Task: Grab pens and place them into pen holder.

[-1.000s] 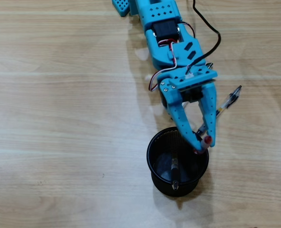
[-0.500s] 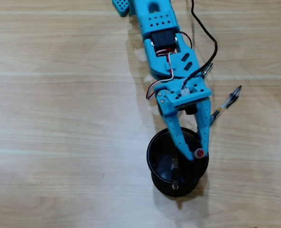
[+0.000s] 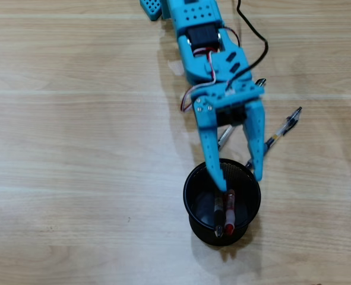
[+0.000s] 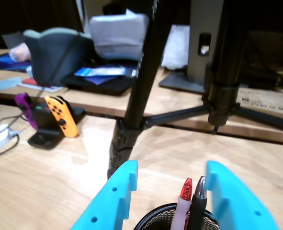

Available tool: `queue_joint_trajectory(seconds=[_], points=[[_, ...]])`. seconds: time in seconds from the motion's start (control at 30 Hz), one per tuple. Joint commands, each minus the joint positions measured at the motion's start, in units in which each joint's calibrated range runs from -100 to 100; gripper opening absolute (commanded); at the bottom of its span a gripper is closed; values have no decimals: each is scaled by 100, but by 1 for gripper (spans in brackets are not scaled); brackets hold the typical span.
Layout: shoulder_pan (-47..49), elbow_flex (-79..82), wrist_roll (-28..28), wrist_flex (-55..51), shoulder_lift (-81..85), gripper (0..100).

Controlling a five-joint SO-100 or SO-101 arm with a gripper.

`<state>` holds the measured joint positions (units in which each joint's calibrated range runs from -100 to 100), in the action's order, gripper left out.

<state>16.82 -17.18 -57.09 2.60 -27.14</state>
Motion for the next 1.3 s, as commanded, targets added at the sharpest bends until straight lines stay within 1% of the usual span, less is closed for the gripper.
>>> queue_joint_trajectory(seconds=[0.0,0.1,0.3,0.5,0.67,0.73,0.8,0.87,0.93,0.97,1.03,1.13,1.2,1.27], points=[[38,704,17,72,1156,10],[29,1650,22,72,1845,2],[-35,3804,12,81,3206,2],[11,5508,-24,72,4062,2],[174,6130,-34,46,4172,2],[247,6039,-130,-272,4180,2],[356,5679,-293,-1065,4180,2],[446,5039,-369,-2313,4163,2],[528,4201,-450,-3888,4138,2],[601,3399,-608,-5516,4020,2],[646,2678,-867,-6798,3785,2],[791,1948,-1218,-7806,3416,2],[873,1641,-1360,-8090,3206,2],[991,1461,-1426,-8150,3012,2]])
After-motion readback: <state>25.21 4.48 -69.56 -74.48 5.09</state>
